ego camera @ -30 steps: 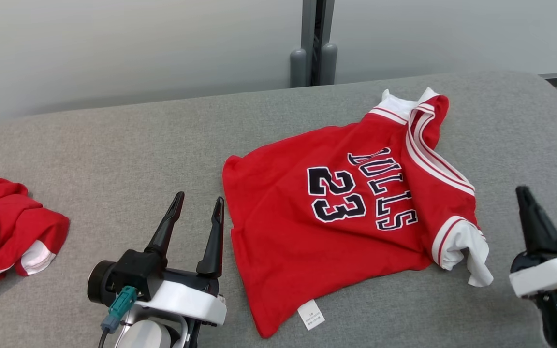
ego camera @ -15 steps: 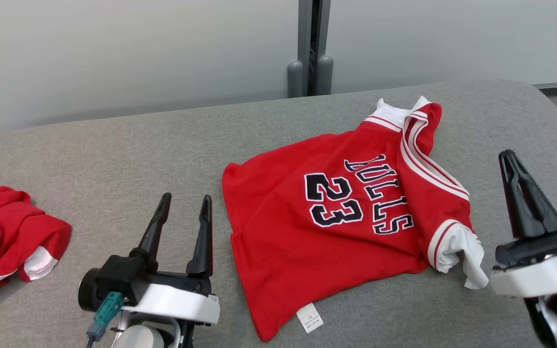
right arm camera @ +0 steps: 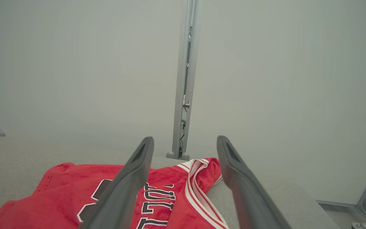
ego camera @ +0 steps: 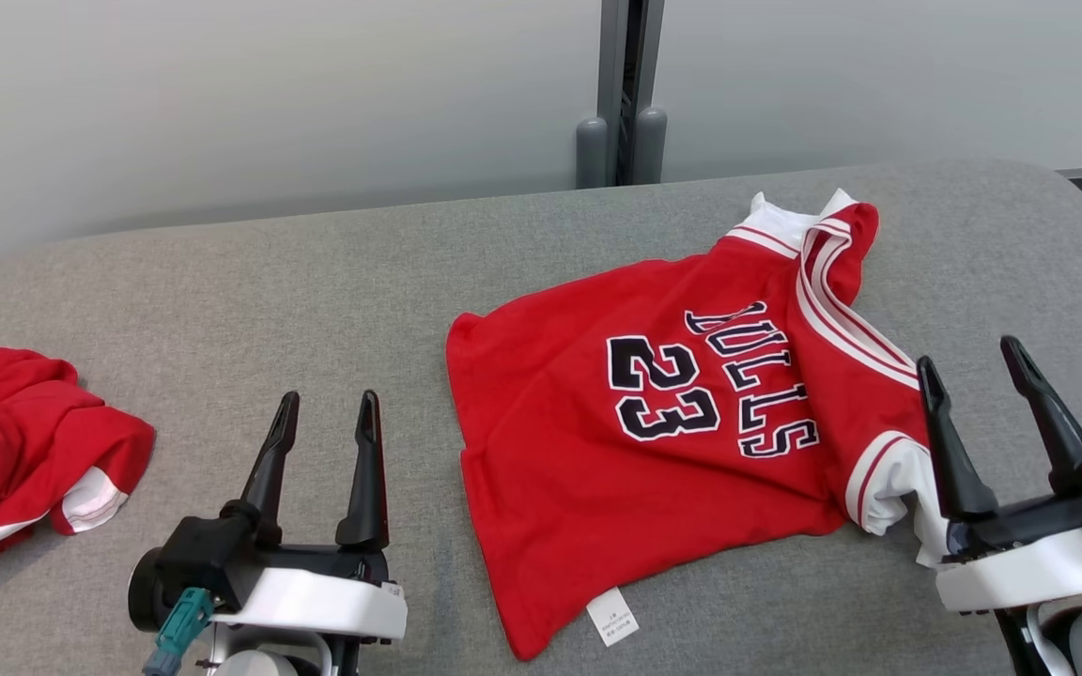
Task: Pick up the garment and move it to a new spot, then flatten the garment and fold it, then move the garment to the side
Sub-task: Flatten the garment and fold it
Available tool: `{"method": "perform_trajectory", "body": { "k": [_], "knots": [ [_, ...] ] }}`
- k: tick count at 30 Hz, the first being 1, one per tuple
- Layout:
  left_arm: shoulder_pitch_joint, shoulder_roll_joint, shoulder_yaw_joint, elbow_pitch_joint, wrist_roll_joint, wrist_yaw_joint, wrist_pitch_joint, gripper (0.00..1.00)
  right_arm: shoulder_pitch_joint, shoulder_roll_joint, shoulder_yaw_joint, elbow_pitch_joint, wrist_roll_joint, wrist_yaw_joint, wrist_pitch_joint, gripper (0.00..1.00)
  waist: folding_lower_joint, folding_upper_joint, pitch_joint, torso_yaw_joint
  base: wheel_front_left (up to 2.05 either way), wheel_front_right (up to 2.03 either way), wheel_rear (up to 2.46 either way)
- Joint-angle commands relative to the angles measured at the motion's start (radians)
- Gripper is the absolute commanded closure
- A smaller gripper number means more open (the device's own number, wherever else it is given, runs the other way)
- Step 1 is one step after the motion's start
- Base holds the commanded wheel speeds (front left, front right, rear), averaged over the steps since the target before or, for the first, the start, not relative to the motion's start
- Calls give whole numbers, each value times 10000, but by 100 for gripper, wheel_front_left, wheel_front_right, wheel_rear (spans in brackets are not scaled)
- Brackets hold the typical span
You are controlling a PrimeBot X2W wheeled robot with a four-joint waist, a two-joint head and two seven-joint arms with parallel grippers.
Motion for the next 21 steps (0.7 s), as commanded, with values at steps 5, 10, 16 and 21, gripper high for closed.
{"method": "perform_trajectory", "body": {
  "k": [5,10,16,21],
  "knots": [
    [127,33,121,-32,111,212,-4,0,314,3,-439,1054,731,-3,125,0,0,0,128,88,0,0,0],
    [245,30,257,-59,122,408,-2,0,584,175,-650,2318,1425,-3,370,0,0,0,292,249,0,0,0],
    [191,33,317,41,262,273,-4,0,588,446,-695,3718,2629,-1,643,0,0,0,450,423,0,0,0],
    [63,33,329,90,325,174,-4,0,521,291,-631,4654,2874,-1,679,0,0,0,532,550,0,0,0]
  ]
}}
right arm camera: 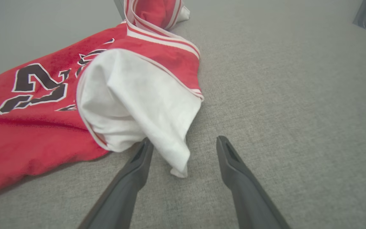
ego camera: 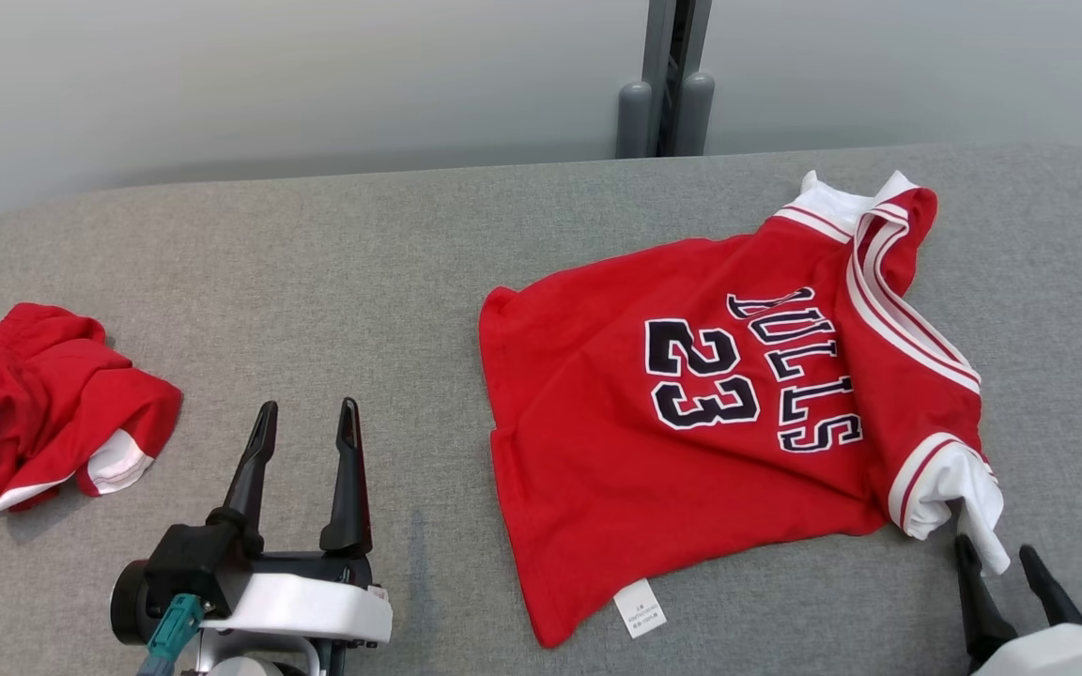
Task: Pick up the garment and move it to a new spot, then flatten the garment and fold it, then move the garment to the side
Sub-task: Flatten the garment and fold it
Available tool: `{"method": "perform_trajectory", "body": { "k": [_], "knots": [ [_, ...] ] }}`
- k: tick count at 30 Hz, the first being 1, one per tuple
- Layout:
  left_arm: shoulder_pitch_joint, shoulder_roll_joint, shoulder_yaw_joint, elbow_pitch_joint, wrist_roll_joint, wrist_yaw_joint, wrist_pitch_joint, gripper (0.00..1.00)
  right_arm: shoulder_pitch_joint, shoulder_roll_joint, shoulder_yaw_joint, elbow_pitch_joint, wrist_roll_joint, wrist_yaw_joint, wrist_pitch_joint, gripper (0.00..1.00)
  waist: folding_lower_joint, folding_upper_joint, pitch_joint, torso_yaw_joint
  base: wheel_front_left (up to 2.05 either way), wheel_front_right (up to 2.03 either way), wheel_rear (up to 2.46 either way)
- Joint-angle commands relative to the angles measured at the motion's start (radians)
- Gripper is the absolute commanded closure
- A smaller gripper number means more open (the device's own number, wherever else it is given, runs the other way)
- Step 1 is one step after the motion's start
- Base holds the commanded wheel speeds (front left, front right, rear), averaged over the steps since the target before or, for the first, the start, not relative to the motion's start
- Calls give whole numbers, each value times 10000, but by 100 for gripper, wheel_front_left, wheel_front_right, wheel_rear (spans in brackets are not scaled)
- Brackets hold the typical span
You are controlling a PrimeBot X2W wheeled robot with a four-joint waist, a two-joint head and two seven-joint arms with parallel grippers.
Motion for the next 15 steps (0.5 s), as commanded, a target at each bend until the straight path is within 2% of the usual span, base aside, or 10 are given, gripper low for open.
{"method": "perform_trajectory", "body": {
  "k": [1,5,6,7,15],
  "knots": [
    [-102,33,29,22,66,-63,-4,0,-44,-65,40,247,-89,1,-8,0,0,0,33,30,0,0,0],
    [-139,35,50,32,102,-62,-4,0,-274,-140,226,638,-303,1,-163,0,0,0,97,44,0,0,0],
    [-152,36,54,45,122,-77,-4,0,-344,-102,250,730,-224,1,-226,64,0,0,111,44,0,0,0],
    [-160,36,60,56,141,-89,-4,0,-390,-111,287,779,-198,1,-279,100,0,0,119,41,0,0,0],
    [-223,33,9,131,48,-17,-4,0,-1064,-721,-169,469,-996,-1,-653,100,0,0,-40,-85,0,0,0]
  ]
}}
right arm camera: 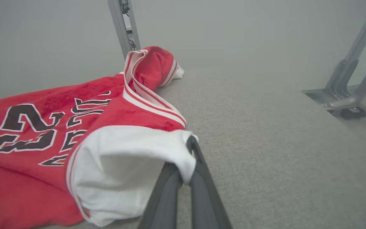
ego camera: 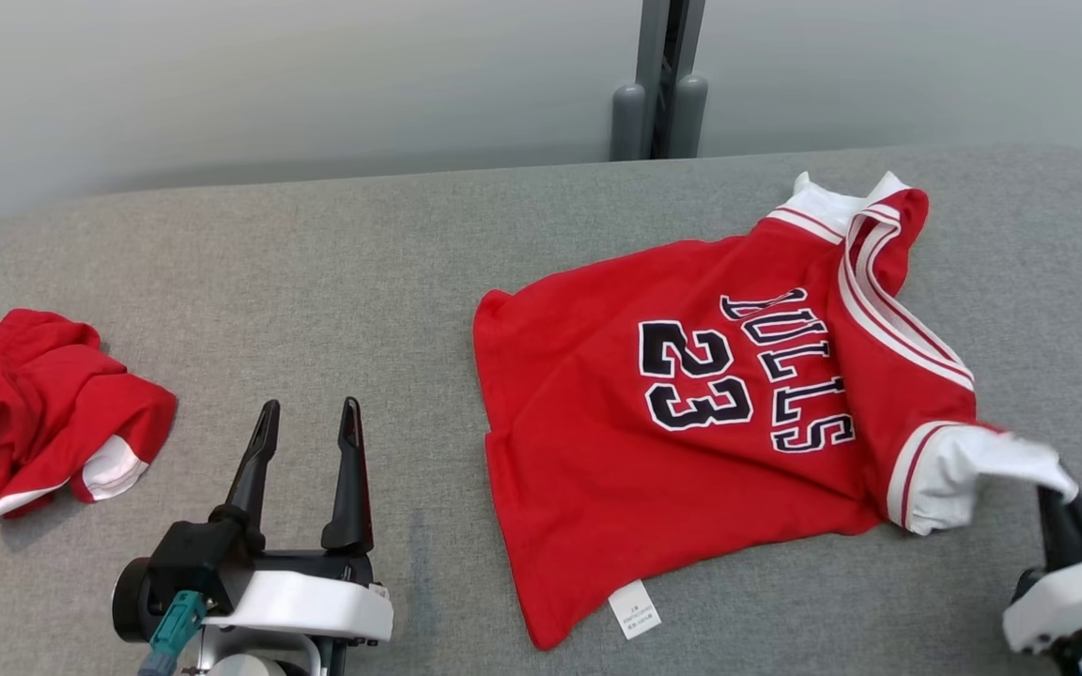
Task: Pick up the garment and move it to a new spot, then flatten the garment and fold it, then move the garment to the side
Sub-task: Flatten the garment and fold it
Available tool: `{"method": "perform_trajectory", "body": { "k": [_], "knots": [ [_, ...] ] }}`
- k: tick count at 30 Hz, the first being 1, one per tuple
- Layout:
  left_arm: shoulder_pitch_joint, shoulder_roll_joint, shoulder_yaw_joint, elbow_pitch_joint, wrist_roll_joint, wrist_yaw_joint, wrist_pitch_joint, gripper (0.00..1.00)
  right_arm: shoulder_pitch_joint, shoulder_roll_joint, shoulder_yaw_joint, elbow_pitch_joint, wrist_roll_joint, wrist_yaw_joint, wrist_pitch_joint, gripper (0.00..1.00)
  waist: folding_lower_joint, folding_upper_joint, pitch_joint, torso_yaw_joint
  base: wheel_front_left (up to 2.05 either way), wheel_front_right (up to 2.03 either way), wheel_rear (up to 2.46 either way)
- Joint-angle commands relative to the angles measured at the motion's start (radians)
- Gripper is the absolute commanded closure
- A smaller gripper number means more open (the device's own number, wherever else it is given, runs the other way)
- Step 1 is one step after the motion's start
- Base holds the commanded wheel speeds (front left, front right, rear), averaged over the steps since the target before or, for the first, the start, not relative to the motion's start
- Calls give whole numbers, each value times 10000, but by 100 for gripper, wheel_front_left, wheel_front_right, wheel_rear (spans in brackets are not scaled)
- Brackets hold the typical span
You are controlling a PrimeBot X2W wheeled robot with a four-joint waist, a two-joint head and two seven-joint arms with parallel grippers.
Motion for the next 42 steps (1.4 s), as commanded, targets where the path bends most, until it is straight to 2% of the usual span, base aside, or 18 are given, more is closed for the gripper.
{"method": "perform_trajectory", "body": {
  "k": [1,7,13,14,15,18,20,21,22,26,28,31,34,42],
  "knots": [
    [-140,36,-4,18,-43,42,-4,0,-121,-109,-62,-131,-60,-3,-82,100,0,-1,-56,-41,0,0,0],
    [-56,33,-145,60,-204,80,-4,0,-387,-855,-216,-1332,-277,-3,750,100,0,-1,-310,-162,0,0,0],
    [-83,35,-281,114,-348,148,-4,0,96,-1623,-111,-2141,218,-3,3387,100,0,-1,-394,-200,0,0,0],
    [-101,37,-336,120,-395,148,-2,0,341,-1870,28,-2252,652,-3,4450,100,0,-1,-375,-201,0,0,0],
    [-106,37,-352,131,-395,135,-3,0,425,-1961,130,-2314,981,-3,4932,100,0,-1,-360,-209,0,0,0],
    [-140,35,-390,174,-360,78,-3,0,655,-2330,317,-2228,1748,-3,6204,100,0,-1,-296,-230,0,0,0],
    [-215,38,-401,210,-307,37,-3,0,591,-2456,289,-2149,2200,-3,6625,98,0,-1,-247,-228,0,0,0],
    [-241,38,-407,220,-299,17,-3,0,483,-2582,245,-2138,2209,-1,6555,61,0,-1,-223,-225,0,0,0],
    [-246,37,-413,231,-291,-2,-3,0,337,-2673,54,-1996,2133,-6,6338,0,0,-1,-200,-222,0,0,0],
    [-328,40,-438,280,-225,-31,-3,0,-38,-2704,-636,-957,708,-1,5717,0,0,-1,-155,-177,0,0,0],
    [-343,35,-435,298,-199,-58,-3,0,-391,-2509,-1180,-658,99,-1,5300,0,0,-1,-159,-168,0,0,0],
    [-326,38,-413,304,-192,-66,-3,0,-554,-2190,-1333,-686,-380,-1,4796,0,0,-1,-178,-169,0,0,0],
    [-272,35,-409,252,-176,-61,-3,0,-780,-1759,-1435,-1053,-673,-3,3807,0,0,-1,-217,-181,0,0,0],
    [-144,37,-398,1,-288,65,-3,0,-318,-813,-225,-2576,-792,-3,931,0,0,-1,-356,-311,0,0,0]
  ]
}}
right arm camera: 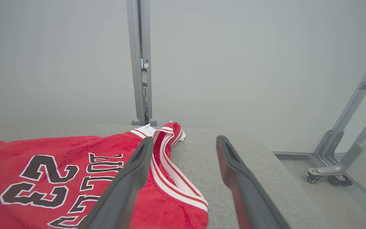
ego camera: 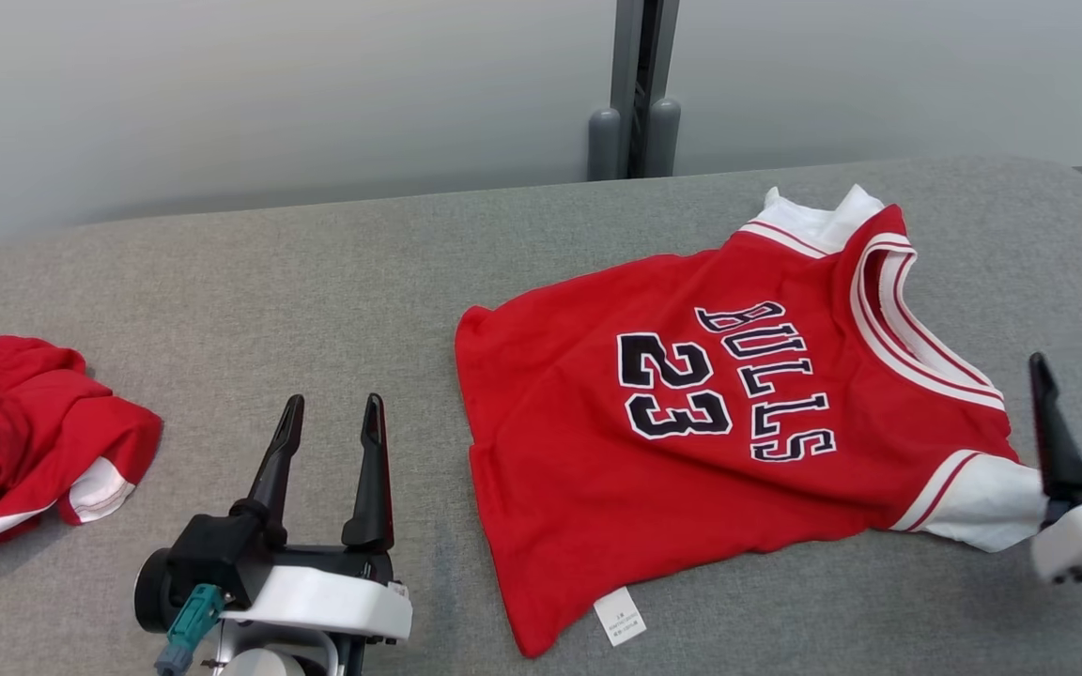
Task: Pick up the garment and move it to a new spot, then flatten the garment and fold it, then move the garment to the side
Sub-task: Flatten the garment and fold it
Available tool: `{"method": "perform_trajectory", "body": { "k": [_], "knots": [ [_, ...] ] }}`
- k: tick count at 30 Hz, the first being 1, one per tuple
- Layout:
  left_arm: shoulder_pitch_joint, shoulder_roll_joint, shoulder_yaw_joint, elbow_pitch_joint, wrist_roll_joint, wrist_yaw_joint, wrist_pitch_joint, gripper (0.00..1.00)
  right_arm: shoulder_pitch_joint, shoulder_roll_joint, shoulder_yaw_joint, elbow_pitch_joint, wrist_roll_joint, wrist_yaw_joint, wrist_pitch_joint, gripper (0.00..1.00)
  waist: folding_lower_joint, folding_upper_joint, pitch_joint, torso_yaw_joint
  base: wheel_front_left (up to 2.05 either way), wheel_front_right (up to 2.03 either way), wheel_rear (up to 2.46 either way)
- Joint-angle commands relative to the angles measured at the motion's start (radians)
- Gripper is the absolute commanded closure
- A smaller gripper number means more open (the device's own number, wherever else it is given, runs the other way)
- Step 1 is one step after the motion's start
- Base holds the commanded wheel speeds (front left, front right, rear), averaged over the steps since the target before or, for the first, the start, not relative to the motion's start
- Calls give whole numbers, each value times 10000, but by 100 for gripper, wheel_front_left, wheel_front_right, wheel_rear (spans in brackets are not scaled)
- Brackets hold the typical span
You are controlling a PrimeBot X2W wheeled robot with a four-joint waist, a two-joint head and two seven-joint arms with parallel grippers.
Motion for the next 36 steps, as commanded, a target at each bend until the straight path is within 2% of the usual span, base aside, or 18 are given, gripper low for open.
{"method": "perform_trajectory", "body": {
  "k": [1,6,12,14,20,23,26,31,36],
  "knots": [
    [32,32,14,-51,-6,56,-1,0,208,161,131,-119,2,-3,-251,0,0,0,-28,-39,0,0,0],
    [127,33,-50,54,-76,-26,0,0,675,701,573,-309,-51,-3,-685,0,0,0,-60,-189,0,0,0],
    [149,33,-295,293,-164,-192,2,0,695,746,733,-175,-125,-3,-843,0,0,0,27,-262,0,0,0],
    [463,16,-756,855,-890,-662,0,0,646,704,727,-152,-90,-3,-882,0,0,0,40,-289,0,0,0],
    [509,91,-1621,2116,-927,-1494,418,0,648,665,589,-23,-25,-3,-936,0,0,0,85,-249,0,0,0],
    [560,74,-1997,2447,-1418,-1906,1151,0,658,730,625,67,-48,-3,-973,0,0,0,105,-222,0,0,0],
    [527,62,-2309,2651,-2089,-2131,2173,0,604,744,748,163,-104,-3,-953,0,0,0,129,-235,0,0,0],
    [338,73,-2617,2821,-2407,-2120,3218,0,545,720,809,291,-113,-3,-1006,0,0,0,164,-318,0,0,0],
    [285,94,-2760,2954,-2352,-1956,3588,0,487,708,843,318,-111,-3,-1043,0,0,0,184,-407,0,0,0]
  ]
}}
